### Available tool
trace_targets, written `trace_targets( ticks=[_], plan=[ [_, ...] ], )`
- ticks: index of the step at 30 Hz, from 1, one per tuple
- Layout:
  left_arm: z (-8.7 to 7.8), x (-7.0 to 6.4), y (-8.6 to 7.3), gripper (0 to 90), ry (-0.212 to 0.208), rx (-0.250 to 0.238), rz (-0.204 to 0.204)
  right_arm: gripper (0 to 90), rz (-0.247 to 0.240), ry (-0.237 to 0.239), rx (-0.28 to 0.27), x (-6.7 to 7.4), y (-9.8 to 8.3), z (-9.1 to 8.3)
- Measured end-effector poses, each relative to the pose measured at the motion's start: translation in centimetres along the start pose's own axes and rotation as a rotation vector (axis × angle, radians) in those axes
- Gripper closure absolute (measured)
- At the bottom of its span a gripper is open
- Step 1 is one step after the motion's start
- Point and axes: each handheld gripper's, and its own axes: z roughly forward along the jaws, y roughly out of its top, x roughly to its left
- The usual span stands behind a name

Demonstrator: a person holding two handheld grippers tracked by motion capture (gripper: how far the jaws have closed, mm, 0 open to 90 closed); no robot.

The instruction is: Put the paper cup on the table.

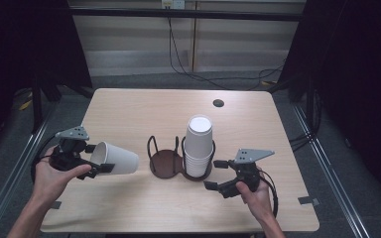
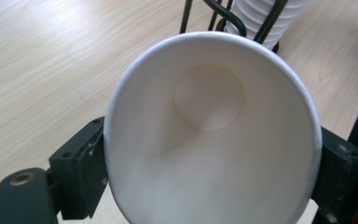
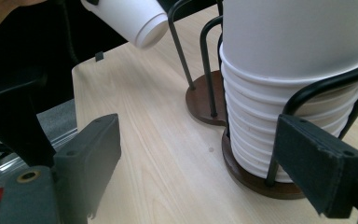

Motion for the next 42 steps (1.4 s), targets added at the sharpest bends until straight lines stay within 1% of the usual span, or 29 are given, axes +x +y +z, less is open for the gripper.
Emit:
trace_targets(
  ticks=[4,7,8,9,10,11,13,14,15,16,17,19,20,22,24,25,27,29,31,32,33,35,36,37,39,40,42],
  plan=[
    [0.1,0.7,0.8,13.8,0.011,0.022,-0.001,15.1,-0.001,-0.001,0.001,0.0,0.0,0.0],
    [0.5,1.3,1.5,13.3,0.017,0.065,0.002,15.2,-0.001,-0.003,0.004,0.0,0.0,-0.1],
    [0.9,1.5,1.8,13.2,0.030,0.082,0.006,15.1,-0.002,-0.002,0.004,0.1,0.0,-0.1],
    [0.9,1.6,2.1,13.1,0.026,0.103,0.015,15.2,-0.003,-0.002,0.005,0.1,0.0,-0.1],
    [1.2,1.6,2.2,13.1,0.029,0.102,0.005,15.2,-0.003,-0.003,0.005,0.1,0.0,-0.1],
    [1.3,1.8,2.5,13.1,0.026,0.114,0.016,15.2,-0.003,-0.002,0.005,0.1,0.0,-0.1],
    [1.8,2.0,3.0,13.1,0.041,0.127,0.017,15.2,-0.006,-0.005,0.010,0.1,0.0,0.0],
    [2.0,2.1,3.3,13.0,0.051,0.140,0.023,15.3,-0.007,-0.005,0.012,0.1,0.0,0.0],
    [2.4,2.2,3.5,13.0,0.063,0.149,0.020,15.3,-0.007,-0.004,0.013,0.1,0.0,0.0],
    [2.5,2.2,3.7,12.9,0.061,0.162,0.023,15.3,-0.009,-0.003,0.015,0.1,0.0,0.0],
    [2.7,2.2,3.8,12.8,0.067,0.168,0.025,15.4,-0.012,-0.003,0.017,0.1,0.0,0.0],
    [3.1,2.4,4.3,12.5,0.066,0.201,0.039,15.4,-0.014,-0.006,0.024,0.1,0.0,0.1],
    [3.3,2.4,4.4,12.4,0.071,0.209,0.034,15.4,-0.012,-0.005,0.028,0.1,-0.1,0.1],
    [3.8,2.5,4.7,12.4,0.079,0.231,0.039,15.5,-0.015,-0.009,0.031,0.1,-0.1,0.1],
    [4.2,2.6,5.0,12.3,0.084,0.250,0.051,15.6,-0.015,-0.007,0.040,0.2,-0.1,0.2],
    [4.3,2.6,5.0,12.2,0.088,0.258,0.046,15.6,-0.017,-0.009,0.042,0.2,-0.1,0.3],
    [4.7,2.7,5.2,12.1,0.090,0.270,0.054,15.6,-0.020,-0.009,0.048,0.2,-0.2,0.4],
    [5.2,2.6,5.3,12.1,0.091,0.284,0.050,15.7,-0.022,-0.008,0.051,0.2,-0.2,0.4],
    [5.7,2.6,5.4,11.9,0.098,0.324,0.067,15.7,-0.018,-0.004,0.050,0.2,-0.2,0.5],
    [6.0,2.5,5.5,11.8,0.100,0.338,0.064,15.7,-0.019,-0.006,0.051,0.2,-0.2,0.4],
    [6.2,2.5,5.5,11.7,0.102,0.342,0.068,15.7,-0.019,-0.008,0.051,0.2,-0.2,0.4],
    [6.5,2.6,5.6,11.7,0.092,0.363,0.078,15.7,-0.020,-0.010,0.052,0.2,-0.3,0.4],
    [6.8,2.6,5.7,11.7,0.096,0.368,0.077,15.7,-0.019,-0.010,0.052,0.2,-0.3,0.4],
    [7.1,2.5,5.7,11.6,0.102,0.389,0.085,15.7,-0.017,-0.009,0.054,0.1,-0.3,0.4],
    [7.5,2.4,5.9,11.4,0.107,0.409,0.098,15.7,-0.016,-0.010,0.054,0.1,-0.3,0.4],
    [7.8,2.4,5.9,11.3,0.098,0.416,0.096,15.7,-0.016,-0.012,0.055,0.1,-0.4,0.4],
    [8.2,2.4,6.0,11.2,0.107,0.421,0.094,15.7,-0.014,-0.009,0.056,0.1,-0.4,0.5]
  ],
)
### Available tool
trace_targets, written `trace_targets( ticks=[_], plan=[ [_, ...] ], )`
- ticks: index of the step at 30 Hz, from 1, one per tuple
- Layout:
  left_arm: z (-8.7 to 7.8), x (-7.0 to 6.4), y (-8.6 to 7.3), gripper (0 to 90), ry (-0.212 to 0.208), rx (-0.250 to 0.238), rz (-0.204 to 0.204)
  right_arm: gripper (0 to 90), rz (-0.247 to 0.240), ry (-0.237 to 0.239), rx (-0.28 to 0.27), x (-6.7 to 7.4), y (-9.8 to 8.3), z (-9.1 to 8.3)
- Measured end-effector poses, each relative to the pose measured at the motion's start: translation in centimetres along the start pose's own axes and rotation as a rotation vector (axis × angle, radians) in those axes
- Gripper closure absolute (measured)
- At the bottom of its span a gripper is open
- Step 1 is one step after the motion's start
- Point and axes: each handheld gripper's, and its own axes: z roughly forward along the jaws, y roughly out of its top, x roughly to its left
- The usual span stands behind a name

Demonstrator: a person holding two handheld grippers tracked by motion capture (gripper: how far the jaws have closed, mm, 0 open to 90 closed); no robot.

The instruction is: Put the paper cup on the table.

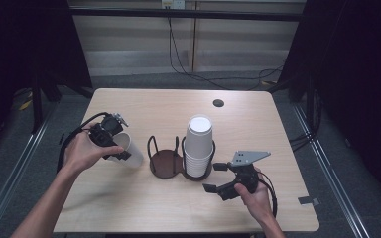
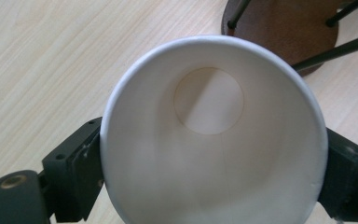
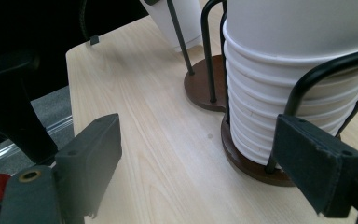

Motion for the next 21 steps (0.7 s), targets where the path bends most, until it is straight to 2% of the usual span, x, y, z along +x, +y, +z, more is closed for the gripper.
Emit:
trace_targets(
  ticks=[4,7,8,12,13,15,21],
  plan=[
    [0.8,0.1,0.4,10.3,0.018,0.020,0.001,15.7,0.002,-0.001,0.006,-0.1,0.0,0.0],
    [1.0,0.1,0.6,8.7,0.021,0.007,-0.003,15.8,0.000,-0.002,0.004,-0.1,-0.1,0.0],
    [1.1,0.1,0.6,8.4,0.018,0.002,0.010,15.9,0.000,-0.002,0.005,-0.1,-0.1,0.0],
    [1.2,0.1,0.6,7.2,0.020,-0.007,-0.004,16.1,-0.003,-0.001,0.015,-0.1,-0.1,0.1],
    [1.4,0.1,0.7,7.0,0.021,0.010,0.001,16.1,-0.002,-0.001,0.020,0.0,-0.2,0.1],
    [1.6,0.0,0.7,6.8,0.032,0.009,-0.010,16.2,-0.005,-0.002,0.027,0.0,-0.2,0.2],
    [2.4,-0.4,0.9,6.5,0.036,0.026,0.017,16.2,-0.005,-0.001,0.031,0.0,-0.2,0.3]
  ],
)
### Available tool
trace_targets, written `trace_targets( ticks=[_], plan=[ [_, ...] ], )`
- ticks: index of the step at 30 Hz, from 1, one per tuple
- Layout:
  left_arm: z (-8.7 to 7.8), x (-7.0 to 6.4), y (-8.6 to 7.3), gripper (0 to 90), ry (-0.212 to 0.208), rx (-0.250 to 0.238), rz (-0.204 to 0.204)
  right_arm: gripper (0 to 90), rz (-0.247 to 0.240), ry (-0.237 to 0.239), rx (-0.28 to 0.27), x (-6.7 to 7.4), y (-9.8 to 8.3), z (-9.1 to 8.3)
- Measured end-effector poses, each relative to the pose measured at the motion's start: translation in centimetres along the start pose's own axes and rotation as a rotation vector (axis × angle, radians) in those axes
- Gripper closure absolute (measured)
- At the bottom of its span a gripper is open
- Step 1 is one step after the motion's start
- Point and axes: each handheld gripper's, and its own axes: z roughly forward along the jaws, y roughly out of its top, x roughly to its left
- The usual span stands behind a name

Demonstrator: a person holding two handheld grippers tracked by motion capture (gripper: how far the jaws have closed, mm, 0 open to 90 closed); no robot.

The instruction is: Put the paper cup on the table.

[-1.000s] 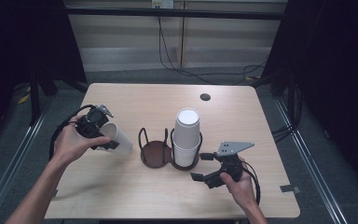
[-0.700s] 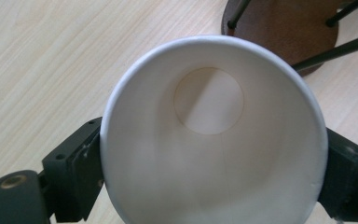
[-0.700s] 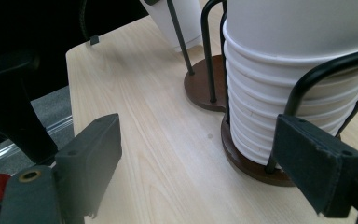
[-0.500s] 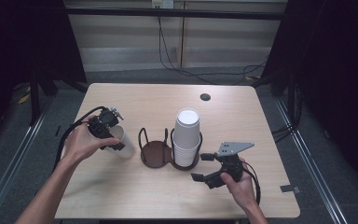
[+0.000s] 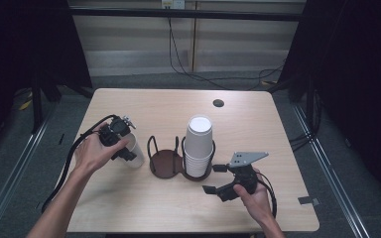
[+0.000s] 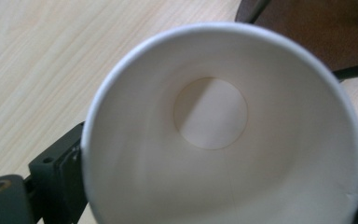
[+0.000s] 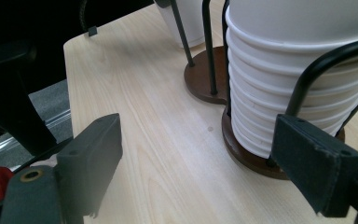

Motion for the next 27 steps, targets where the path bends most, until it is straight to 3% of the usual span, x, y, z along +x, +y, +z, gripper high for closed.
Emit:
trace_targets(
  ticks=[4,8,17,27],
  plan=[
    [0.6,-0.2,-0.1,7.7,-0.015,0.006,0.017,16.2,0.001,-0.007,0.002,0.0,0.0,-0.1],
    [0.8,-0.2,-0.4,7.8,-0.024,-0.022,0.018,16.2,-0.001,-0.009,0.004,0.0,-0.1,0.0],
    [1.3,-0.1,-1.0,13.1,-0.037,-0.014,0.040,16.3,-0.004,-0.013,0.019,0.1,-0.1,0.3],
    [1.4,0.1,-3.0,15.7,-0.058,-0.058,-0.007,16.3,0.000,-0.017,0.020,0.0,-0.2,0.2]
  ],
)
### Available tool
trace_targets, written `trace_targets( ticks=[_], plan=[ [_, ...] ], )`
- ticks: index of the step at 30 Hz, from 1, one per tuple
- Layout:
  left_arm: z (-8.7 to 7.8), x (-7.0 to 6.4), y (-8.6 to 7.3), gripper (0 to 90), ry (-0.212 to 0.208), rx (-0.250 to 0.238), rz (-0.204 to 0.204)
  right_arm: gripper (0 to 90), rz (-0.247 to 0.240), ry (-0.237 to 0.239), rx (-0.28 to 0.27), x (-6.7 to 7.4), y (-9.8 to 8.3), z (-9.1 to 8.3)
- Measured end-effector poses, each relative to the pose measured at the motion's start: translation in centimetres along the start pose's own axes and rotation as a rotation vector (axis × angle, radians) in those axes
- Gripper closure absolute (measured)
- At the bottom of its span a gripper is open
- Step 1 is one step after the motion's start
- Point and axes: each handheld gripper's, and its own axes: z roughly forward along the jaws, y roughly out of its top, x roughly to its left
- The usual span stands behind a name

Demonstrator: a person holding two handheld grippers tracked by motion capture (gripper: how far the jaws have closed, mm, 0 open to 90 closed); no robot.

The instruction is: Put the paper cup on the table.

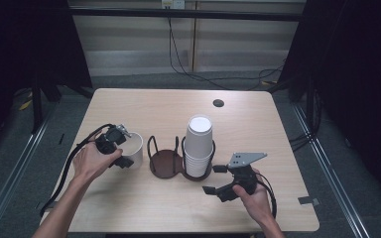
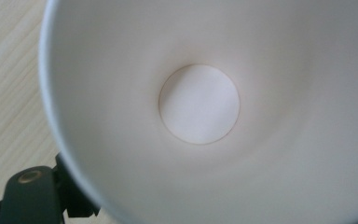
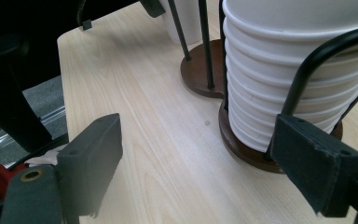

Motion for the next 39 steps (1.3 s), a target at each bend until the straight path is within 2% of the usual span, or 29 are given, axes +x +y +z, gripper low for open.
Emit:
trace_targets(
  ticks=[2,3,8,10,11,12,14,17,19,21,26,30,32,34,39],
  plan=[
    [-0.4,0.1,-0.4,15.8,-0.013,-0.042,-0.022,16.3,0.001,-0.001,-0.001,0.0,0.0,0.0],
    [-0.7,0.1,-0.7,15.8,-0.004,-0.059,-0.032,16.3,0.001,0.001,-0.002,0.0,0.0,0.0],
    [-1.2,0.2,-1.9,15.9,-0.017,-0.102,-0.056,16.3,0.007,-0.001,-0.010,-0.1,0.0,-0.1],
    [-1.4,-0.1,-2.4,16.0,0.002,-0.109,-0.068,16.2,0.010,-0.001,-0.012,-0.1,0.0,-0.1],
    [-1.5,-0.1,-2.6,15.9,-0.008,-0.120,-0.068,16.2,0.010,-0.002,-0.012,-0.1,0.0,-0.1],
    [-1.6,-0.1,-2.9,16.1,-0.035,-0.152,-0.088,16.2,0.010,-0.003,-0.011,0.0,0.0,-0.1],
    [-1.8,-0.2,-3.5,17.9,-0.062,-0.192,-0.125,16.2,0.007,0.000,-0.010,0.0,0.0,-0.1],
    [-1.8,-0.4,-4.3,18.5,-0.053,-0.221,-0.152,16.2,0.010,-0.003,-0.008,-0.1,-0.1,-0.1],
    [-1.8,-0.5,-4.7,18.7,-0.062,-0.228,-0.148,16.2,0.011,-0.004,-0.009,-0.1,-0.1,-0.1],
    [-1.9,-0.9,-5.1,19.2,-0.054,-0.246,-0.150,16.2,0.009,-0.008,-0.010,-0.1,-0.1,-0.2],
    [-2.5,-1.7,-5.9,19.3,-0.090,-0.326,-0.171,16.2,0.016,-0.012,-0.014,-0.1,-0.1,-0.3],
    [-2.9,-2.4,-6.5,22.8,-0.065,-0.362,-0.172,16.2,0.018,-0.012,-0.014,-0.1,-0.1,-0.3],
    [-3.1,-2.7,-6.8,22.9,-0.074,-0.389,-0.172,16.2,0.019,-0.011,-0.015,-0.1,-0.1,-0.3],
    [-3.3,-3.2,-7.1,23.2,-0.075,-0.395,-0.167,16.2,0.019,-0.012,-0.018,-0.1,-0.1,-0.3],
    [-3.8,-4.1,-7.7,23.2,-0.114,-0.451,-0.160,16.2,0.021,-0.013,-0.025,-0.2,-0.1,-0.3]
  ],
)
